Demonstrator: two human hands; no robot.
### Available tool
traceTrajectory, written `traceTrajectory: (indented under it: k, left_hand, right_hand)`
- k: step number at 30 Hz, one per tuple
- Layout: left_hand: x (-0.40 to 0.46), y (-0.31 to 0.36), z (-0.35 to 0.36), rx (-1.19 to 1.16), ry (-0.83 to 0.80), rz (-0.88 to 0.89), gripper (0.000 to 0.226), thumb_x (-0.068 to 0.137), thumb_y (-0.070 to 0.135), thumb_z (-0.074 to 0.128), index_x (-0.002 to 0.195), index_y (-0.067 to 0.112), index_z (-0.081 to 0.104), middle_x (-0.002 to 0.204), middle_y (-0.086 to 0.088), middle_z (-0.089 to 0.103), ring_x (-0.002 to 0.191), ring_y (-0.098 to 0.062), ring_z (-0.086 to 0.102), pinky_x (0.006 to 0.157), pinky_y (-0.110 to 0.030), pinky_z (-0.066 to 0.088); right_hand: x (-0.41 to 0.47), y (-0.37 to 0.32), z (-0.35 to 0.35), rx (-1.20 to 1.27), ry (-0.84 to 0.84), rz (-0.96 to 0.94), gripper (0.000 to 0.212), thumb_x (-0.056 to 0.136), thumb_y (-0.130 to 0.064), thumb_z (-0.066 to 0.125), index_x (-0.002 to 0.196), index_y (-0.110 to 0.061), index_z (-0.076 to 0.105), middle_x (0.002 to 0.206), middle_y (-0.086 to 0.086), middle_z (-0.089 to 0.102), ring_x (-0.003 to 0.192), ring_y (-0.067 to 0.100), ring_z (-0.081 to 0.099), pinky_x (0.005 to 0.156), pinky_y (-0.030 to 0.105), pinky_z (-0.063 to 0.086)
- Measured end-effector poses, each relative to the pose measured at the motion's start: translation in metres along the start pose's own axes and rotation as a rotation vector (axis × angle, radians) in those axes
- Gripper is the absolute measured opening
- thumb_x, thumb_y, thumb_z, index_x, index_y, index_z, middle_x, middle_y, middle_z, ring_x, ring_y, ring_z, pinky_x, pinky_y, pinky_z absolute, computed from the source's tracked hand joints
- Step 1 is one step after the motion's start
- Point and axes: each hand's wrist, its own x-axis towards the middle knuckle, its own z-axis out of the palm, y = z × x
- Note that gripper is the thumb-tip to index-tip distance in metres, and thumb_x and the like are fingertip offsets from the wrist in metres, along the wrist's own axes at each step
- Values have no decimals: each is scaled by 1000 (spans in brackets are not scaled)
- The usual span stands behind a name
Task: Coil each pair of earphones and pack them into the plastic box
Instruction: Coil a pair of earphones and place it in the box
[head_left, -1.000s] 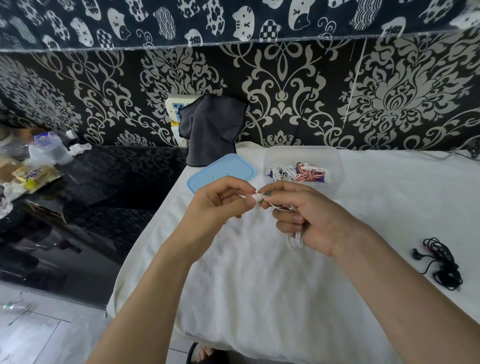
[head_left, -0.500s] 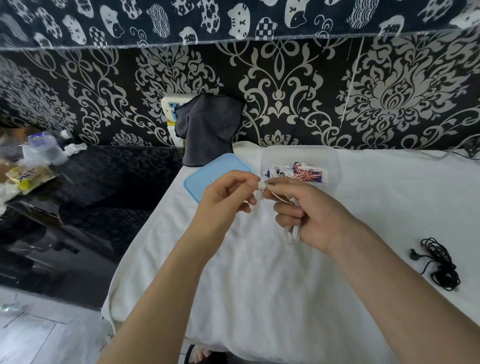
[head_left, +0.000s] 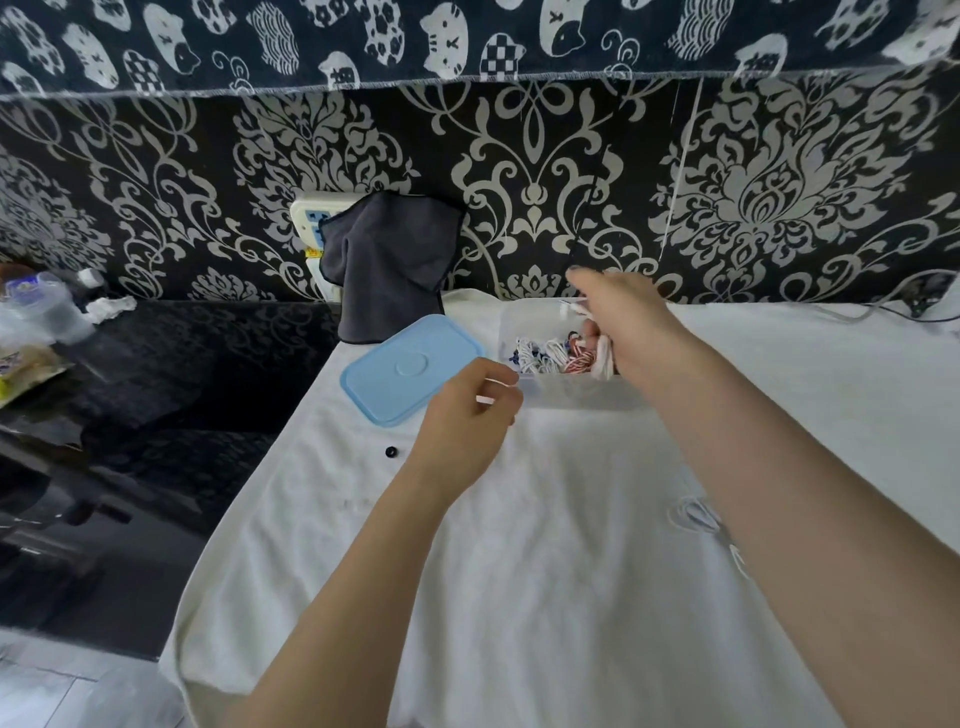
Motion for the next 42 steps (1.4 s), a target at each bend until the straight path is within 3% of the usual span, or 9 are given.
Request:
traceTrajectory:
  k: [4,9,13,19,24,28,32,38,42]
  left_hand:
    - [2,-4,5,60,-37,4,12,97,17,59,104,26,64,96,4,67,83,-15,69,48,-11,41]
    - [2,-10,0,270,-32,104,18,97,17,58,112,26,63,103,4,64,76,-9,60,61,-18,43]
    - [-5,-16,-6,451,-38,139,26,97,19,60,122,26,61,110,4,62,88,-13,60,81,-27,48]
    - [-26,-22,-5,541,-105,178,31,97,24,61,127,28,57,113,4,58,94,-12,58,85,-33,52]
    - [-46,-27,-8,615,-116,193,33,96,26,62,129,27,55,113,1,58,87,-11,52,78,-26,41]
    - [-58,-27,-24,633,-61,149,34,95,23,62,128,25,56,111,-1,56,86,-15,53,80,-29,44]
    - [-65,-39,-58,681,42,20,36,92,17,61,127,20,53,114,-5,54,96,-22,58,78,-30,42]
    - [-72,-63,-93,741,69,-169,51,93,22,62,140,17,42,131,-12,44,97,-28,59,83,-34,47]
    - [-71,-80,-110,721,49,-205,45,93,20,64,136,19,51,117,-3,43,90,-25,59,85,-38,54]
  right_hand:
    - [15,-5,9,-444,-27,-38,17,90,-22,55,78,-9,54,73,4,50,67,21,50,57,28,37]
    - [9,7,9,-766,-116,-35,13,88,-16,50,77,-12,53,77,5,53,80,28,54,52,28,32]
    - [-4,3,-3,-732,-90,-172,49,97,-20,48,145,-17,49,145,8,52,126,28,52,92,31,41]
    - [-60,23,-55,-723,110,-256,28,88,-12,57,114,-21,63,111,6,66,94,27,63,84,37,53]
    - [-100,56,-82,-1179,-301,147,32,80,-19,68,110,-19,57,112,5,59,92,24,62,69,30,49]
    - [-107,78,-74,-1299,-258,56,33,81,-16,60,112,-15,48,107,5,53,93,27,57,66,29,41]
    - [-106,84,-64,-1133,-240,-54,12,76,-11,59,87,-7,57,92,7,61,80,25,55,59,31,37]
    - [-117,71,-23,-403,-377,14,11,81,3,58,90,3,65,77,12,70,79,27,76,77,40,61]
    - [-122,63,9,-166,-508,83,11,85,4,59,90,-6,61,79,10,64,81,23,75,72,30,60]
